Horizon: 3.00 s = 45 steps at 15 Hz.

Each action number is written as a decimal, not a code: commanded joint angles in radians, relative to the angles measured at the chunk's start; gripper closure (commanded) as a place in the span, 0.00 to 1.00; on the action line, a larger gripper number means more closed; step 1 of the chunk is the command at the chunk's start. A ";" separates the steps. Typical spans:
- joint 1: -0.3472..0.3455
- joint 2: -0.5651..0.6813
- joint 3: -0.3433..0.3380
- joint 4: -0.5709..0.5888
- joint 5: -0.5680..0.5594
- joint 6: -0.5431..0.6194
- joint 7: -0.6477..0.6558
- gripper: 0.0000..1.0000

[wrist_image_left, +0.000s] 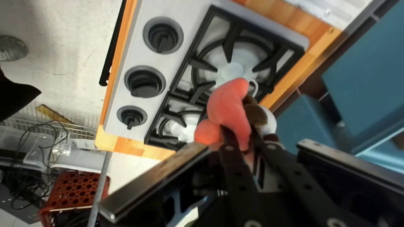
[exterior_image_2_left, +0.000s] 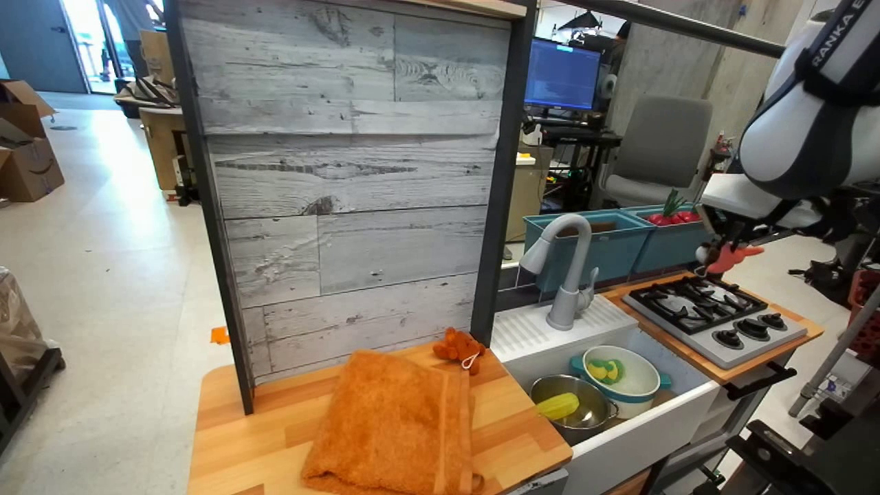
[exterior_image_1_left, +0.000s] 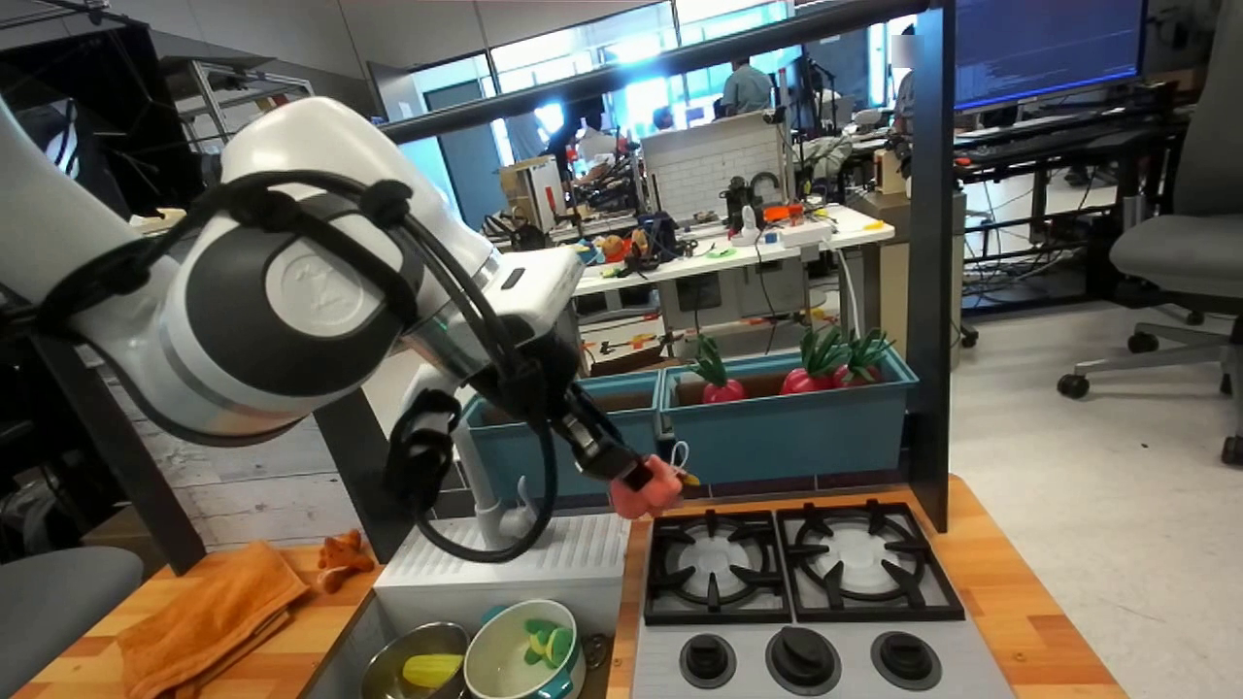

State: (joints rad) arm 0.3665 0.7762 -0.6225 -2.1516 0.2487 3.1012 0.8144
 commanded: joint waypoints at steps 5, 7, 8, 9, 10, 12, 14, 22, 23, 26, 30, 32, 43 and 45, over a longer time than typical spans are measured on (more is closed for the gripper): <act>0.010 0.161 -0.090 0.100 0.162 0.085 0.216 0.97; 0.010 0.220 -0.096 0.141 0.186 0.072 0.271 0.97; 0.018 0.246 -0.105 0.154 0.193 0.063 0.298 0.97; 0.012 0.273 -0.100 0.176 0.195 0.057 0.322 0.97; 0.009 0.295 -0.096 0.193 0.193 0.056 0.344 0.97; 0.007 0.334 -0.092 0.222 0.189 0.052 0.383 0.62; 0.000 0.345 -0.081 0.237 0.178 0.047 0.399 0.49; -0.045 0.033 0.106 0.029 0.093 0.095 0.192 0.00; -0.044 -0.017 0.129 -0.006 0.079 0.078 0.152 0.00; -0.013 0.028 0.115 0.028 0.103 0.065 0.150 0.00; -0.040 -0.025 0.144 0.004 0.038 -0.015 0.060 0.00; -0.093 -0.053 0.206 0.001 -0.001 -0.043 -0.015 0.00; -0.404 0.051 0.522 0.386 0.023 -0.659 -0.278 0.00; -0.409 0.012 0.524 0.329 0.029 -0.604 -0.311 0.00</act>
State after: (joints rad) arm -0.0517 0.7867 -0.0889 -1.8244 0.2666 2.4992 0.5111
